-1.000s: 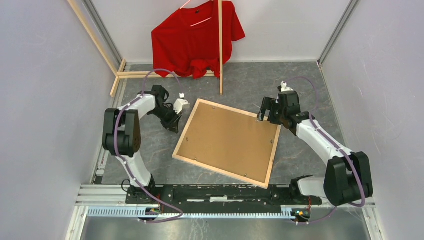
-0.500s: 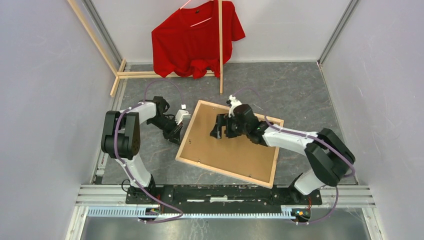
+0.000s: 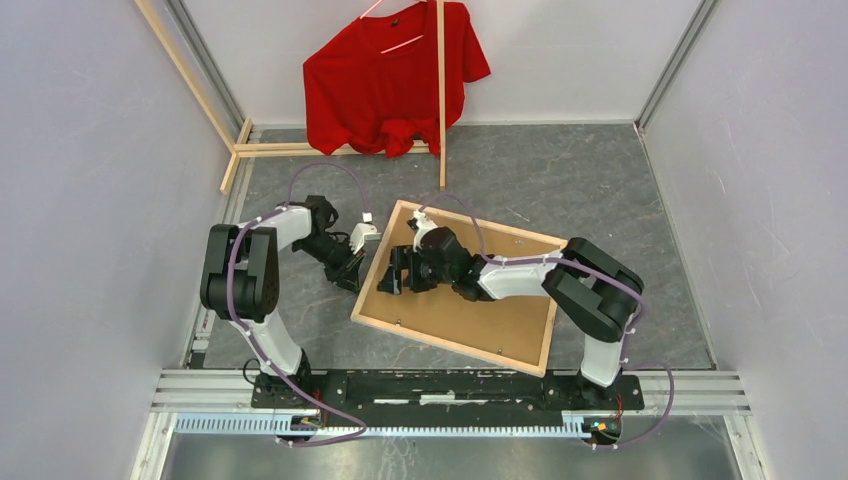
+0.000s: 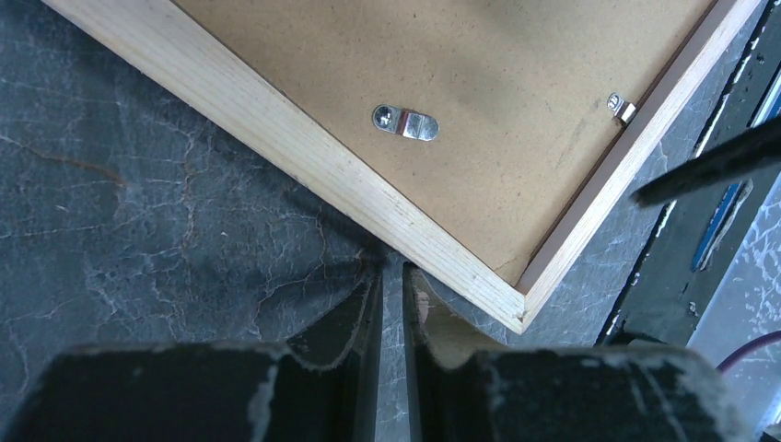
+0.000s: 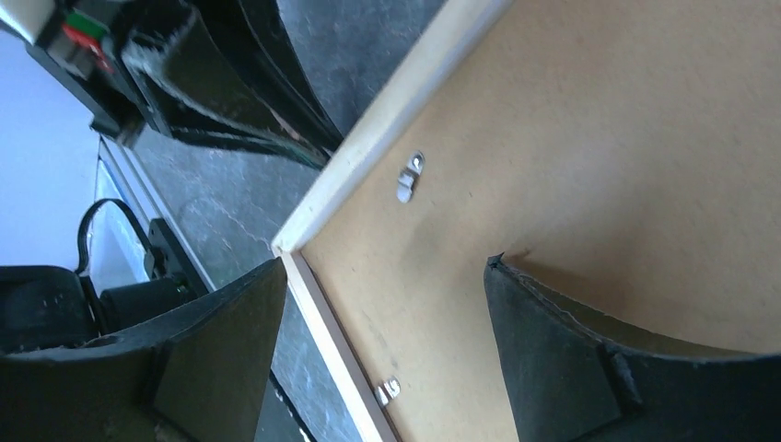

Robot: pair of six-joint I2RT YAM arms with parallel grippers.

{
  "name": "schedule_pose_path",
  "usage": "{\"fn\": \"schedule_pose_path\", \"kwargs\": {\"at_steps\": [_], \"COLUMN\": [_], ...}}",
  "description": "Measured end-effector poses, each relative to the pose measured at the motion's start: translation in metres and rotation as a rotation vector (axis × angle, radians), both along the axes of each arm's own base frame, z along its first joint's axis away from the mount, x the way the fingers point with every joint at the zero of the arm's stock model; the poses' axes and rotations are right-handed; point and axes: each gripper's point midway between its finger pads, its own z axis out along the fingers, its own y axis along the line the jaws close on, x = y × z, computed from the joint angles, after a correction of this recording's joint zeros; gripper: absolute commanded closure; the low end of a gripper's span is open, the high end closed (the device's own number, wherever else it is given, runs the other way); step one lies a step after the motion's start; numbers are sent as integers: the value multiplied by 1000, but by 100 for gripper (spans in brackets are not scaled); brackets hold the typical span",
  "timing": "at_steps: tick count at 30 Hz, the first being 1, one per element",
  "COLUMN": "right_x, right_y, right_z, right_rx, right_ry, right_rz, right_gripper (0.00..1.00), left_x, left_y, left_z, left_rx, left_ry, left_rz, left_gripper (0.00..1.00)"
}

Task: Put the photo into the frame

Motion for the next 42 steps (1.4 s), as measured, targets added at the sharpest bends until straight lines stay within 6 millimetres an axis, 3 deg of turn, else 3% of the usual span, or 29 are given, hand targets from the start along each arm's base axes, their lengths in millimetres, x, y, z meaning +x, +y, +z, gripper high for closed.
{"fn": "schedule_pose_path", "kwargs": {"at_steps": [10,16,42], "right_x": [11,7,5], "right_y": [35,46,57], "right_z": [0,-1,-2], "right_rx": [56,73,90], "right_ry": [10,17,41], "right_rz": [11,31,20], "right_gripper": [17,18,20], "left_x": [0,1,1], "left_y": [0,0,0], "left_z": [0,0,-1], "left_rx": [3,3,6], "left_ry": [-1,-3,-6], "left_rz": [0,0,-2], "left_gripper": [80,80,81]}}
